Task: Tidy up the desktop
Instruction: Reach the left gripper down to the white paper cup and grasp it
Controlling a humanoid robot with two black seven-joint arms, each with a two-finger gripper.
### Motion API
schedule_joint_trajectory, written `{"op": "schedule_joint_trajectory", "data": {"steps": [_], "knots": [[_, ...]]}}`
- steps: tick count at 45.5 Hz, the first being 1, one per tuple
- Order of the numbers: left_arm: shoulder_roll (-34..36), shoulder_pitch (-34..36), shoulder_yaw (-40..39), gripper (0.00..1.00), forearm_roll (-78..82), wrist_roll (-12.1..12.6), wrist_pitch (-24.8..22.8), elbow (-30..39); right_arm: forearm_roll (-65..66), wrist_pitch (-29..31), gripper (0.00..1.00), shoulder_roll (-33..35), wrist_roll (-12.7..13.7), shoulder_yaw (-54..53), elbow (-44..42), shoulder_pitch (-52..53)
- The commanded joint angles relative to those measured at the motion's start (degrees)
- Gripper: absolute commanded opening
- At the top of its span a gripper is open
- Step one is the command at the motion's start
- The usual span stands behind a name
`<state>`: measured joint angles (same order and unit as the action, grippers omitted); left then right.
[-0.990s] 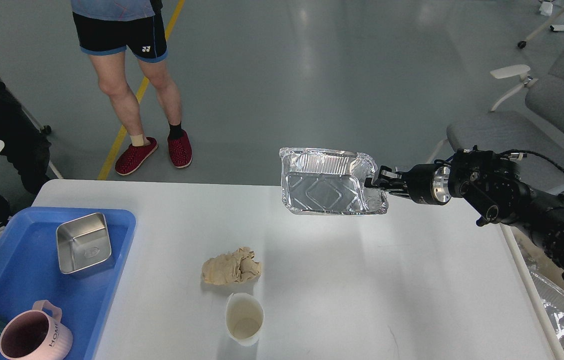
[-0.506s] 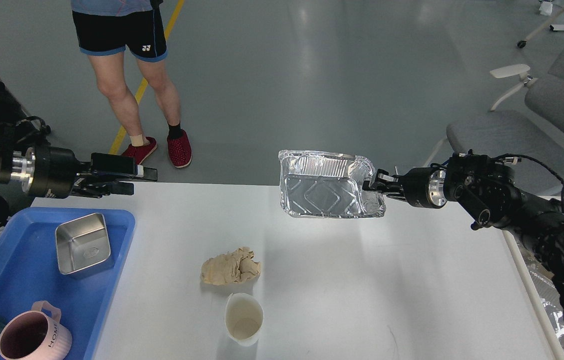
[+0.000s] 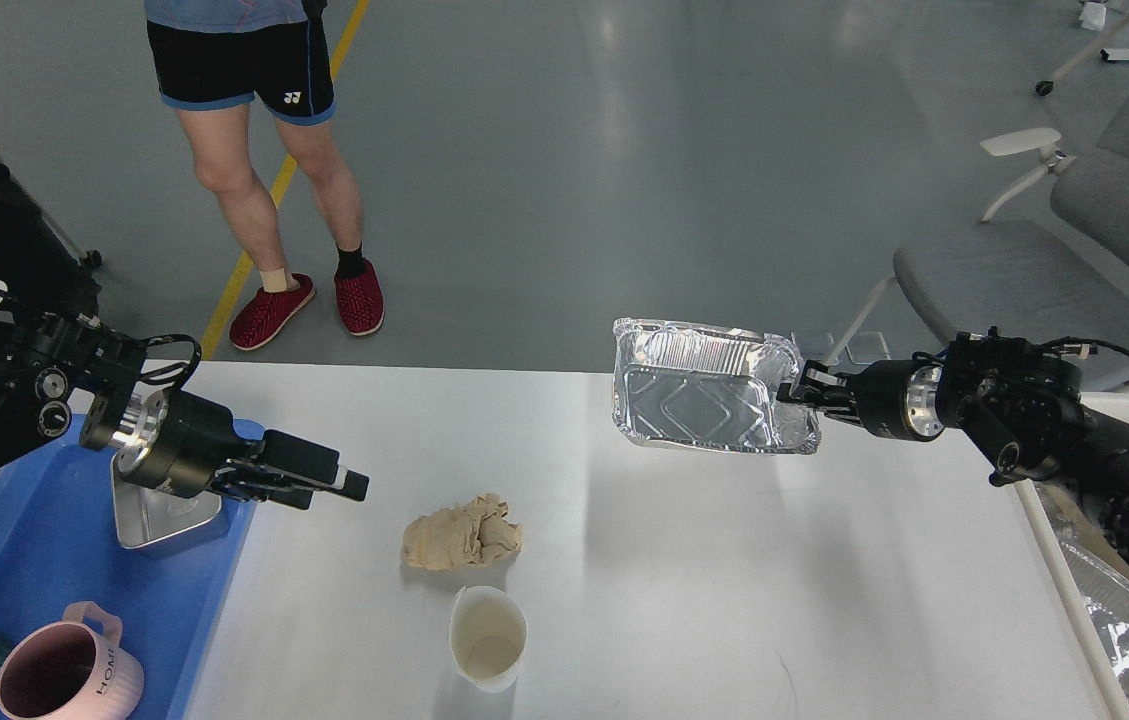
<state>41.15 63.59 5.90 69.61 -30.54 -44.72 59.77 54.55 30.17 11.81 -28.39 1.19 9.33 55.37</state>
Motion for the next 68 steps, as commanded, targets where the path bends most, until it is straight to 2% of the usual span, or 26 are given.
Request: {"op": "schedule_joint_trajectory", "data": {"steps": [1, 5, 11, 22, 29, 36, 45, 54, 57, 58, 61, 68], "knots": [[-3.88, 0.22, 0.43, 0.97, 0.53, 0.04, 1.12, -0.01, -0.05, -0.03, 0.00, 0.05, 0.01, -0.13, -0.01, 0.00], [-6.68, -0.04, 0.61, 0.97, 1.50, 0.04, 2.79, -0.10, -0.05, -0.03, 0.00, 0.05, 0.01, -0.22, -0.01, 0.00], [-11.00, -0.31, 1.13, 0.97, 1.76, -0.22, 2.71, -0.01, -0.05, -0.03, 0.00, -0.04, 0.01, -0.40, -0.01, 0.00], [-14.87, -0.13, 8.16, 0.97, 1.76, 0.04, 2.88, -0.01, -0.05, -0.11, 0.00, 0.05, 0.01, -0.48, -0.01, 0.00], [-16.62, -0.39, 8.25, 0.97, 2.02, 0.57, 3.93, -0.45, -0.05, -0.11, 0.00, 0.05, 0.01, -0.66, -0.01, 0.00], [-17.85, -1.36, 8.25, 0.97, 2.20, 1.53, 6.92, -1.06, -0.05, -0.29, 0.00, 0.05, 0.01, -0.66, -0.01, 0.00], [-19.26, -3.20, 8.25, 0.96, 2.29, 1.62, 8.07, -1.50, -0.05, -0.29, 0.00, 0.05, 0.01, -0.66, -0.01, 0.00], [-22.60, -5.05, 8.34, 0.94, 2.29, 1.45, 9.47, -5.37, -0.05, -0.29, 0.00, -0.04, 0.01, -0.66, -0.01, 0.00], [-23.48, -5.49, 8.25, 0.87, 2.29, 1.36, 9.65, -6.16, -0.05, -0.29, 0.00, -0.04, 0.01, -0.75, -0.01, 0.00], [-24.09, -5.93, 8.25, 0.81, 2.29, 1.19, 9.65, -6.16, -0.05, -0.29, 0.00, -0.04, 0.01, -0.75, -0.01, 0.00], [-24.53, -6.19, 8.34, 0.71, 2.29, 1.01, 9.65, -6.34, -0.05, -0.29, 0.00, -0.04, 0.01, -0.75, -0.01, 0.00], [-24.89, -5.84, 8.25, 0.54, 2.20, 0.92, 9.39, -6.34, -0.05, -0.29, 0.00, -0.04, 0.01, -0.75, -0.01, 0.00]]}}
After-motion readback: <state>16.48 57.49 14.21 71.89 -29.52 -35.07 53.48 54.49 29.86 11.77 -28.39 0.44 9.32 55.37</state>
